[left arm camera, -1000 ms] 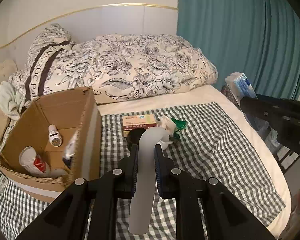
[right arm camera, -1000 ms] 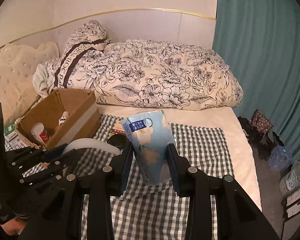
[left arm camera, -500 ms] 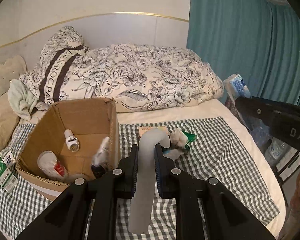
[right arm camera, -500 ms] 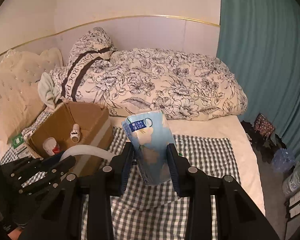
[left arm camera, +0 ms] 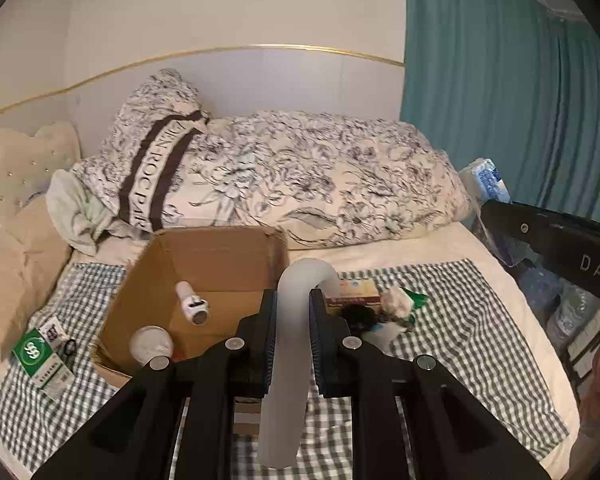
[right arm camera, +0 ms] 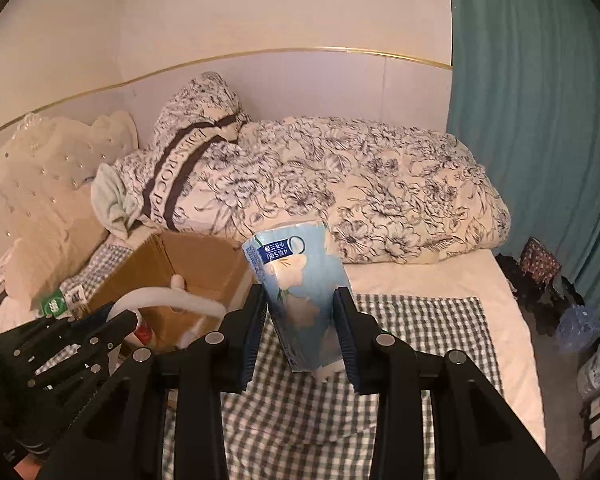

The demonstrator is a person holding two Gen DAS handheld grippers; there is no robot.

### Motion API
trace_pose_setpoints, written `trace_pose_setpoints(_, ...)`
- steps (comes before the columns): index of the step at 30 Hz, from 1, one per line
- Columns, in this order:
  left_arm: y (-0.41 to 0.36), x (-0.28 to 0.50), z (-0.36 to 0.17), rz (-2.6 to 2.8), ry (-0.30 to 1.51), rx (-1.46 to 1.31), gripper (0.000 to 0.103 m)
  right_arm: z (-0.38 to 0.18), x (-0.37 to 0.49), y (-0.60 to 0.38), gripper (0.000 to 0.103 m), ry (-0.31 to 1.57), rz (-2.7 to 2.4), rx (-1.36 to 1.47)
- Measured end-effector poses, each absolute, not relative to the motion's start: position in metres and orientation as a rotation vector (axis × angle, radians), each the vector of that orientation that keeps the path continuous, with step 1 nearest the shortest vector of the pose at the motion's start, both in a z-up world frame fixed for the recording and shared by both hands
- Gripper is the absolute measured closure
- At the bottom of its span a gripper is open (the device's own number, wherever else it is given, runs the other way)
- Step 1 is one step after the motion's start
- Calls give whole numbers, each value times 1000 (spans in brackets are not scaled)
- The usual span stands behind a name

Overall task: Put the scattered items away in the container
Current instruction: 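Carry the tissue pack and foam tube over the cardboard box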

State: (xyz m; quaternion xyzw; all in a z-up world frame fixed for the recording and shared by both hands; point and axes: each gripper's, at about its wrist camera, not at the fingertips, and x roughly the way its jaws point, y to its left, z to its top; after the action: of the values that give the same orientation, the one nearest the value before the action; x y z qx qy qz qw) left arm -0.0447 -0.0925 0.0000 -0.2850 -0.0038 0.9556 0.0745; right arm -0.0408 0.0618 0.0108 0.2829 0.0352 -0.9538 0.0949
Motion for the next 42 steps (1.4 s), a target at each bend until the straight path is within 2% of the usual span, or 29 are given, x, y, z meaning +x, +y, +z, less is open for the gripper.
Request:
trace_pose_setpoints(16, -149, -55, 27, 2997, 7, -836, 88, 24, -53, -13, 69, 116, -2731, 771)
trace_pose_setpoints(30, -190, -69, 31, 3063, 14, -861, 88, 10, -67, -66, 69, 171, -2654, 793)
trace_pose_setpoints(42, -205, -90, 20, 3052, 38, -905, 88, -15, -85, -74, 68, 162, -2602, 851)
